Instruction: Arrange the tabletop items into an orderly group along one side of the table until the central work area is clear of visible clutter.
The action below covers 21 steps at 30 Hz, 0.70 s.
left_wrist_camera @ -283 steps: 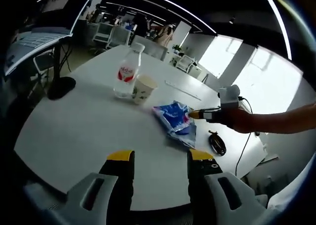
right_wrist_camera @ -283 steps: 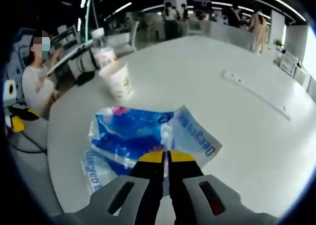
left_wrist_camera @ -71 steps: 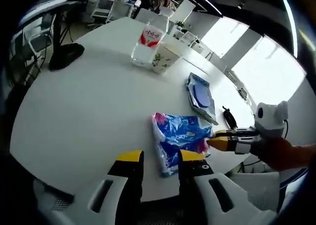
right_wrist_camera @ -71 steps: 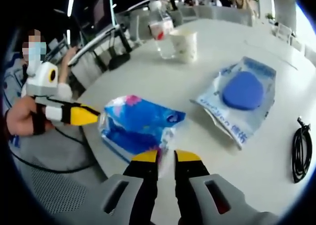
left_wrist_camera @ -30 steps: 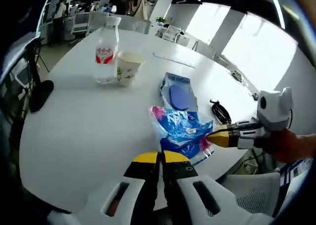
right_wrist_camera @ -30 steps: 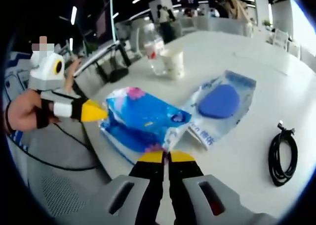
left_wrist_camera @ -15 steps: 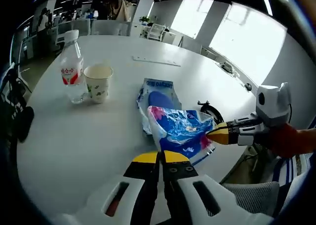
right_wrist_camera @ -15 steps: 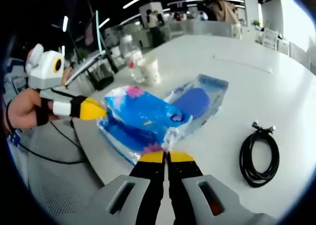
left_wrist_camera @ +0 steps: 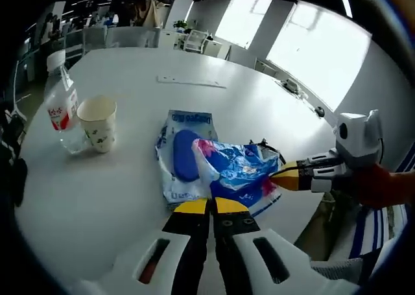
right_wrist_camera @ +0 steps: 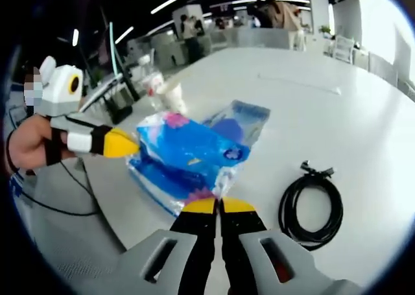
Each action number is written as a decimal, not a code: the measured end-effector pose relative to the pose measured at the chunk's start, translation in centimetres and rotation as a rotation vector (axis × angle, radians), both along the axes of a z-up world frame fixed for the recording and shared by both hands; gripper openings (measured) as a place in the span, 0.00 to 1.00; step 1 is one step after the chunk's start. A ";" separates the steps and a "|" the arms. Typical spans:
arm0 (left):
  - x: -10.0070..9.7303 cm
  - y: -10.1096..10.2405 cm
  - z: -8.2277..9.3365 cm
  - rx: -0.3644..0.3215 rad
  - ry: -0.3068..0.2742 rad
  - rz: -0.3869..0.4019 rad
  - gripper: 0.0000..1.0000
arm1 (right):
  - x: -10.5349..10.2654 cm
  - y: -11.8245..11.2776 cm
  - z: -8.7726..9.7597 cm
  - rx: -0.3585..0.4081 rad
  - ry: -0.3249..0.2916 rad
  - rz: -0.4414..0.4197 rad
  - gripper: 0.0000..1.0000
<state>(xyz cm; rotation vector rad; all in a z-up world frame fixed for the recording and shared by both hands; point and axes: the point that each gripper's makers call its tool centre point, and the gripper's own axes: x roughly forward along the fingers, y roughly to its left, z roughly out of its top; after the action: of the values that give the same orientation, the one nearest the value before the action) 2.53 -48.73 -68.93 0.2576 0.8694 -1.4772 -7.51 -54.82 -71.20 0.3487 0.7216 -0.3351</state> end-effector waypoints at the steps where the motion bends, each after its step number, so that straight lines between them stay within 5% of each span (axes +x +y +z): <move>1: -0.2 -0.3 0.0 -0.001 0.001 -0.005 0.00 | -0.3 -0.4 0.0 -0.004 0.001 -0.006 0.00; 21: -3.5 -7.2 -0.3 0.004 0.036 -0.053 0.00 | -4.2 -6.6 0.0 -0.023 0.005 -0.074 0.00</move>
<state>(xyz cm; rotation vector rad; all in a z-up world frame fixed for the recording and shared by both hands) -0.98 -55.97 -69.19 0.2599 0.9002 -1.5338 -11.69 -61.38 -71.24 0.3533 0.7098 -0.4142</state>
